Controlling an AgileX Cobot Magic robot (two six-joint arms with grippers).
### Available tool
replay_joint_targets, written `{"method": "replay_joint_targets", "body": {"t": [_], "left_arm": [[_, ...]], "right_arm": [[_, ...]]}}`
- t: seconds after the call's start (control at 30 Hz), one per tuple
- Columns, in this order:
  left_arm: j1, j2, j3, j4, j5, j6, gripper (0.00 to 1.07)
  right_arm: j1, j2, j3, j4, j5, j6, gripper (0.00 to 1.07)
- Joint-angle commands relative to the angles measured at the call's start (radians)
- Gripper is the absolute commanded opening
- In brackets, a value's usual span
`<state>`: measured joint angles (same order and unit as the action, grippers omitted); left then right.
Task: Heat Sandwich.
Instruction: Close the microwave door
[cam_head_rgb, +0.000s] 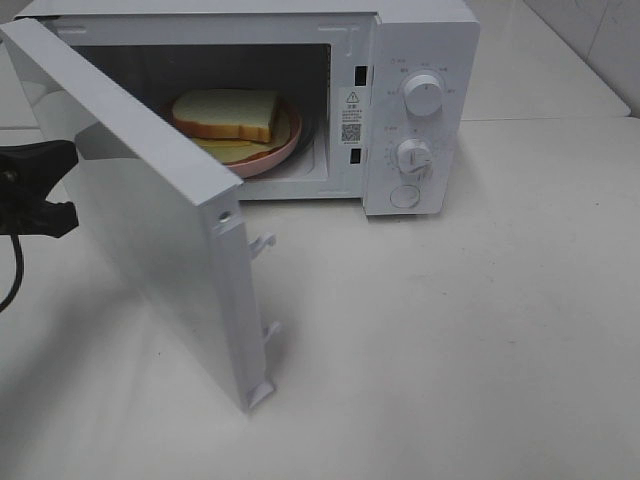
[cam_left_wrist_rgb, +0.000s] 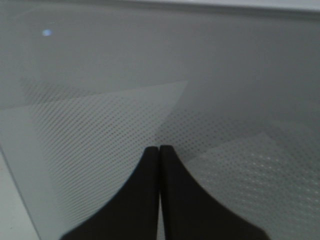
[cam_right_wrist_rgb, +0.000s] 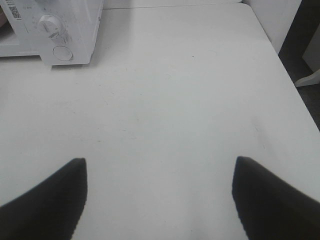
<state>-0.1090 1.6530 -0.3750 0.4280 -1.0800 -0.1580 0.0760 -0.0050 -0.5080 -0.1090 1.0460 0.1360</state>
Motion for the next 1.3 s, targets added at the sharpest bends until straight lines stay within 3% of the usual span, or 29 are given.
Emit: {"method": "replay_joint_targets", "body": {"t": [0.03, 0.23, 0.5, 0.6, 0.97, 1.3], "left_arm": [[-0.048, -0.001, -0.010, -0.081, -0.021, 0.028, 0.00], [-0.124, -0.001, -0.010, -0.197, -0.022, 0.030, 0.00], [-0.217, 0.002, -0.010, -0.371, -0.022, 0.069, 0.00], [-0.266, 0.027, -0.019, -0.459, -0.021, 0.107, 0.00], [-0.383, 0.090, -0.101, -0.565, -0.021, 0.158, 0.00], [-0.463, 0.153, -0.260, -0.629, 0.045, 0.175, 0.00]], "right_arm": [[-0.007, -0.026, 0.000, -0.003, -0.008, -0.001, 0.76], [-0.007, -0.026, 0.000, -0.003, -0.008, -0.001, 0.76], [-0.007, -0.026, 0.000, -0.003, -0.008, -0.001, 0.76], [-0.007, -0.026, 0.000, -0.003, -0.008, -0.001, 0.76], [-0.007, -0.026, 0.000, -0.003, -0.008, -0.001, 0.76], [-0.007, -0.026, 0.000, -0.003, -0.008, -0.001, 0.76]]}}
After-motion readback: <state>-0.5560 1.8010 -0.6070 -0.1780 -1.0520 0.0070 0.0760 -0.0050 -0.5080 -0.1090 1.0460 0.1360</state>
